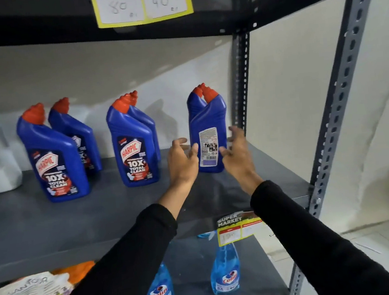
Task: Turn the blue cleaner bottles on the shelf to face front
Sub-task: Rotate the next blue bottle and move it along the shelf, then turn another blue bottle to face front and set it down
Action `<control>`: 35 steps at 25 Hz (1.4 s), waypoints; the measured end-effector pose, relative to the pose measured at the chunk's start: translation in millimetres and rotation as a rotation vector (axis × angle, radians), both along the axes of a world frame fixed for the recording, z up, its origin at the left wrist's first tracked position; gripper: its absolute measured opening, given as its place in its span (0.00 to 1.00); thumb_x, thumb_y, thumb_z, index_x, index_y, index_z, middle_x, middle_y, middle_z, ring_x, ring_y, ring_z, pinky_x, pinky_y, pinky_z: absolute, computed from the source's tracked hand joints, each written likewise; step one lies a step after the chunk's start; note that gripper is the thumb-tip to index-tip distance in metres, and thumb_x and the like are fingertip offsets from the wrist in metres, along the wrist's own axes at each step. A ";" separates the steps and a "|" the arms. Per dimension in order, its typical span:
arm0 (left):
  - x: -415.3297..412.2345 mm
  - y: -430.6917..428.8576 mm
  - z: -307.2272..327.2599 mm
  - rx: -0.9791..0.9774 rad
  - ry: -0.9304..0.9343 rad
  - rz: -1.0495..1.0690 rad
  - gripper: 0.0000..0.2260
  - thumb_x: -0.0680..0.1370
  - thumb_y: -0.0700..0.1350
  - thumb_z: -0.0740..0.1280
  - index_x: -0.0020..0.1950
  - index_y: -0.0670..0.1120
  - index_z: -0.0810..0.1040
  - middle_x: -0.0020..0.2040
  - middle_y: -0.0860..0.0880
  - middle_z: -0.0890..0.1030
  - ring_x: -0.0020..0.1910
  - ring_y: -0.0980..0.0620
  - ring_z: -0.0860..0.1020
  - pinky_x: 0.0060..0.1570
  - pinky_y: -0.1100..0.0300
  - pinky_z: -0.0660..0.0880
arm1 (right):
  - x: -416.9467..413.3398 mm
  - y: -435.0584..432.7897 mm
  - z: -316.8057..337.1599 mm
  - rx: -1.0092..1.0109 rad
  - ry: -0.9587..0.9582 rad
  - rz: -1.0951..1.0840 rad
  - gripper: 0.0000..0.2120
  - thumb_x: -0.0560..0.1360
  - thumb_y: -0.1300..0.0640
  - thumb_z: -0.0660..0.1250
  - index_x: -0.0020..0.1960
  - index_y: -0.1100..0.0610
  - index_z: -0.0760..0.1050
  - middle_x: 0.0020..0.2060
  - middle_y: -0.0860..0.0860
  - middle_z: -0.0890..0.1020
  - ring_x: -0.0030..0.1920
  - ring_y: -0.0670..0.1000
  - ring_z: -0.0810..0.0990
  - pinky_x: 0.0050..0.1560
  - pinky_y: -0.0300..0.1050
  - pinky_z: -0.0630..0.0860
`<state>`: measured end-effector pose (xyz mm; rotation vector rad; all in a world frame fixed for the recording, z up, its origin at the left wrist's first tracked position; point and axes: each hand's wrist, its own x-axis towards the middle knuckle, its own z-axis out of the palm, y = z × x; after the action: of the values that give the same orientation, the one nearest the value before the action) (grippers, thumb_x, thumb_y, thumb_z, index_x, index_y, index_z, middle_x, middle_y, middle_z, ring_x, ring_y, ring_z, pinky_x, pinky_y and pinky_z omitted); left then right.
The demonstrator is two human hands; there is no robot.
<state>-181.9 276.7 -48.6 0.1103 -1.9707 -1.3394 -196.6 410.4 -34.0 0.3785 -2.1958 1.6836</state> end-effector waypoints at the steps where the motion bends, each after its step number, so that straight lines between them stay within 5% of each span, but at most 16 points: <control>1: -3.2 3.0 -4.0 0.019 -0.070 -0.032 0.15 0.79 0.44 0.67 0.64 0.42 0.74 0.59 0.43 0.81 0.54 0.49 0.81 0.46 0.60 0.78 | -3.2 1.8 -5.4 0.011 -0.068 0.079 0.23 0.78 0.66 0.64 0.71 0.56 0.63 0.64 0.56 0.76 0.61 0.53 0.78 0.57 0.51 0.79; 6: -1.4 7.4 0.4 -0.013 -0.087 0.002 0.15 0.77 0.42 0.70 0.64 0.44 0.77 0.57 0.46 0.83 0.48 0.55 0.79 0.39 0.73 0.70 | -1.7 -0.5 -11.7 0.000 -0.078 0.097 0.19 0.79 0.61 0.64 0.69 0.56 0.66 0.63 0.55 0.79 0.58 0.51 0.79 0.57 0.50 0.80; 9: 3.4 12.1 10.1 -0.043 -0.046 -0.047 0.14 0.79 0.42 0.67 0.65 0.46 0.78 0.56 0.48 0.83 0.49 0.55 0.81 0.41 0.72 0.74 | 2.6 -2.3 1.2 -0.016 -0.018 0.050 0.18 0.79 0.61 0.63 0.68 0.56 0.67 0.60 0.55 0.79 0.58 0.54 0.80 0.54 0.49 0.81; 12: 5.7 22.8 36.7 0.024 -0.012 -0.141 0.13 0.80 0.54 0.63 0.58 0.49 0.79 0.50 0.52 0.85 0.43 0.57 0.83 0.37 0.72 0.76 | 7.4 -3.8 22.9 -0.013 0.146 -0.033 0.22 0.77 0.59 0.65 0.70 0.52 0.68 0.55 0.53 0.77 0.52 0.51 0.78 0.49 0.41 0.76; 15: 6.4 38.4 61.9 0.232 -0.011 -0.275 0.23 0.72 0.64 0.69 0.57 0.49 0.78 0.46 0.50 0.86 0.42 0.56 0.85 0.38 0.63 0.80 | 14.1 -8.6 31.0 0.036 0.301 -0.061 0.22 0.75 0.60 0.64 0.68 0.48 0.72 0.49 0.52 0.75 0.47 0.50 0.75 0.42 0.32 0.70; 21: 4.5 15.7 48.6 0.372 0.087 -0.435 0.14 0.78 0.54 0.67 0.59 0.51 0.68 0.54 0.46 0.82 0.43 0.55 0.85 0.38 0.62 0.80 | 7.5 -1.4 28.7 -0.123 0.196 0.117 0.25 0.74 0.69 0.66 0.67 0.51 0.74 0.55 0.51 0.77 0.50 0.45 0.77 0.49 0.28 0.74; 25: 0.9 3.1 39.4 0.274 0.142 -0.496 0.11 0.81 0.53 0.63 0.60 0.51 0.73 0.57 0.46 0.82 0.52 0.49 0.84 0.45 0.56 0.82 | -0.2 3.4 20.9 -0.235 -0.042 0.315 0.27 0.73 0.67 0.71 0.71 0.58 0.69 0.59 0.55 0.80 0.56 0.55 0.82 0.54 0.49 0.82; 30: -8.5 1.5 22.2 0.208 0.073 -0.432 0.14 0.82 0.51 0.63 0.66 0.47 0.75 0.58 0.47 0.83 0.55 0.51 0.83 0.46 0.62 0.80 | -13.4 6.7 13.2 -0.111 -0.004 0.186 0.31 0.69 0.64 0.76 0.70 0.54 0.71 0.56 0.51 0.81 0.53 0.51 0.83 0.50 0.47 0.83; 35: -13.2 2.2 7.5 0.174 0.086 -0.383 0.06 0.80 0.49 0.66 0.57 0.54 0.77 0.48 0.58 0.86 0.49 0.59 0.84 0.42 0.67 0.79 | -27.5 12.1 -1.6 -0.051 -0.047 0.183 0.28 0.70 0.66 0.74 0.69 0.56 0.73 0.56 0.55 0.82 0.54 0.56 0.84 0.53 0.54 0.82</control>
<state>-195.1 278.9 -41.1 -0.2523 -1.8601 -1.7288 -224.0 422.5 -35.6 0.5456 -2.2046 1.8571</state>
